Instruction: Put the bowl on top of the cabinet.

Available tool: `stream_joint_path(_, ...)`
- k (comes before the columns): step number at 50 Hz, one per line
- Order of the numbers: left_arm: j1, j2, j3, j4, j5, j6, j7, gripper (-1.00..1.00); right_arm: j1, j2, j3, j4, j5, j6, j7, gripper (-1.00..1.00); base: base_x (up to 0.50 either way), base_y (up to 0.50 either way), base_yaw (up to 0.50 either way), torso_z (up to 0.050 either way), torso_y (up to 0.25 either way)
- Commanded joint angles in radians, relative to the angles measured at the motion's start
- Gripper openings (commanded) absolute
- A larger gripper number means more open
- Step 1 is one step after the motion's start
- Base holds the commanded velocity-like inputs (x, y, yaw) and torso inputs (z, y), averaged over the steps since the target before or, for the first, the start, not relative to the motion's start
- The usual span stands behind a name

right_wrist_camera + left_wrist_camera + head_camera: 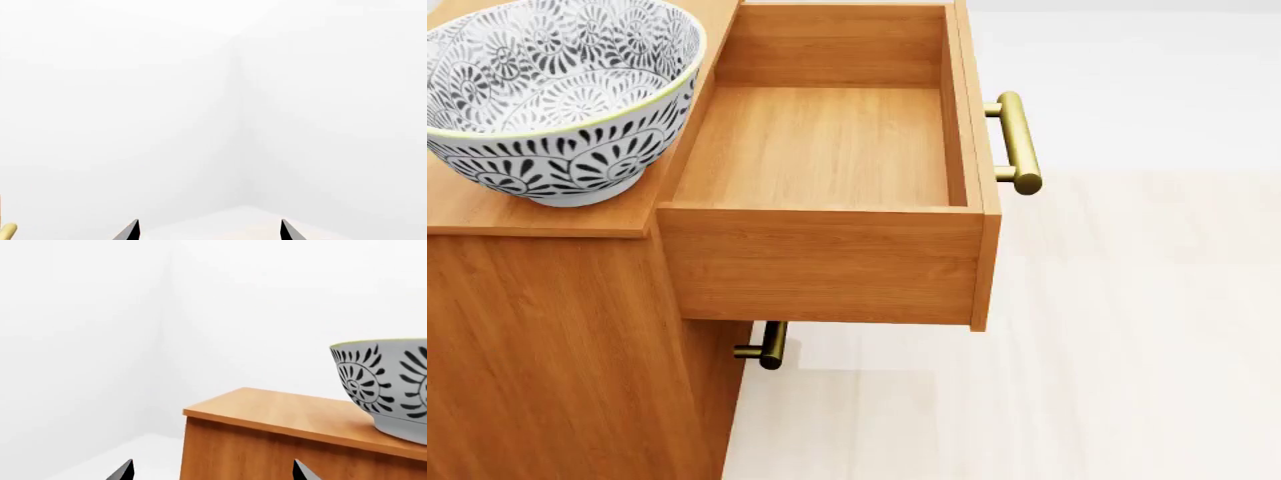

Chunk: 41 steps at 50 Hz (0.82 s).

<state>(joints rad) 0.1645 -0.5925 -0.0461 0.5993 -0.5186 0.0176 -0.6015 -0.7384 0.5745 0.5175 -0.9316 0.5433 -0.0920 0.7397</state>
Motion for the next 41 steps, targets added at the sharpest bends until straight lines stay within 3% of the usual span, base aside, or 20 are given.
stream_joint_path(1, 0.026, 0.022, -0.029, 0.016, 0.026, -0.013, 0.008, 1.00, -0.022, -0.144, 0.122, -0.043, 0.000, 0.060, -0.155, 1.00, 0.00, 0.00, 0.00, 0.000, 0.000)
stream_joint_path(41, 0.122, 0.008, -0.233, -0.045, -0.042, 0.044, -0.023, 1.00, -0.031, -0.412, 0.467, -0.051, 0.170, 0.083, -0.403, 1.00, 0.00, 0.00, 0.00, 0.000, 0.000)
